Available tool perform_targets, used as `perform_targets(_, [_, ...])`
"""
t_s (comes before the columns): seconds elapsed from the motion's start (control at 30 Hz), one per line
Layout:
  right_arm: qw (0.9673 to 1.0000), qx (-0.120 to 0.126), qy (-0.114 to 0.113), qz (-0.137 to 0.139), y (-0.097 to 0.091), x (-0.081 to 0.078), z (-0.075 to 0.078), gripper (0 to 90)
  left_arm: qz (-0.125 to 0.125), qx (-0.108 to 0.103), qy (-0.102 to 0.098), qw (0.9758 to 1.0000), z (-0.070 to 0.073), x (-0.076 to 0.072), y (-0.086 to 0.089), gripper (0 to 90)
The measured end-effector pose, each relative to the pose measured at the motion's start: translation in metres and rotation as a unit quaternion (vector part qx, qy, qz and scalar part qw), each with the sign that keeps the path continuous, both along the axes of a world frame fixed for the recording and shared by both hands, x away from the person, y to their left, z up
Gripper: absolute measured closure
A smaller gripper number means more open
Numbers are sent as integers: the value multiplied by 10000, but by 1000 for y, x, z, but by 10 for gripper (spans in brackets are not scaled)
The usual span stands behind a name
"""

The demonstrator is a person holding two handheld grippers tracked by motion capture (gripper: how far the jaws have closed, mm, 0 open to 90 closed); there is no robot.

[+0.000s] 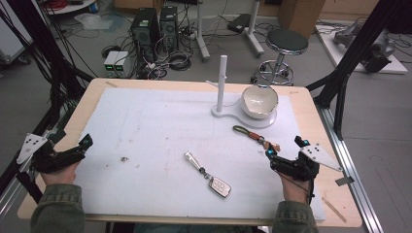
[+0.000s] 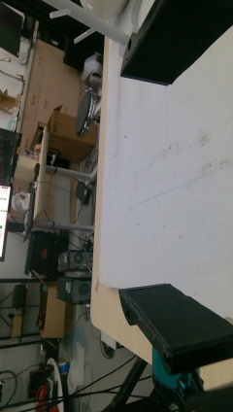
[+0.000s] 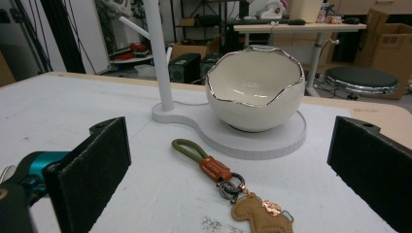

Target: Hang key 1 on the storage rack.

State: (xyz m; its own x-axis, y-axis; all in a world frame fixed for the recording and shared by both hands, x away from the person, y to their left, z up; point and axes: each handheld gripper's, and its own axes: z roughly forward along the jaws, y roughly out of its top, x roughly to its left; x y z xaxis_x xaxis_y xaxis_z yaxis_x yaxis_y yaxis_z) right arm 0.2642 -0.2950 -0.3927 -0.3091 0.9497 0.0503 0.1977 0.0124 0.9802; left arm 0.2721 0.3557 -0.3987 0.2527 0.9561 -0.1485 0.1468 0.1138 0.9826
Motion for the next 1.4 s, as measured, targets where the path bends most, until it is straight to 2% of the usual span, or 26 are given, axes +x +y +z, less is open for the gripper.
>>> perform_targets(0.13, [9998,-122,138,50,4,3,1,7,-32,-4,18,10000,0,0,-1,17])
perform_targets(0.3, [9996,-105,229,101,5,7,3,7,-27,-3,8,10000,0,-1,-2,17])
perform_targets(0.57, [9980,-161,533,302,8,20,9,8,0,32,17,10000,-1,0,-3,17])
perform_targets(0.9, [9968,-180,673,403,9,26,11,7,5,26,24,10000,-1,0,-3,17])
perform_targets(1.17, [9954,-356,747,487,11,34,14,8,-42,33,74,10000,-2,1,-4,18])
perform_targets(1.4, [9931,-367,932,615,13,44,16,8,-29,6,56,10000,-2,1,-4,17])
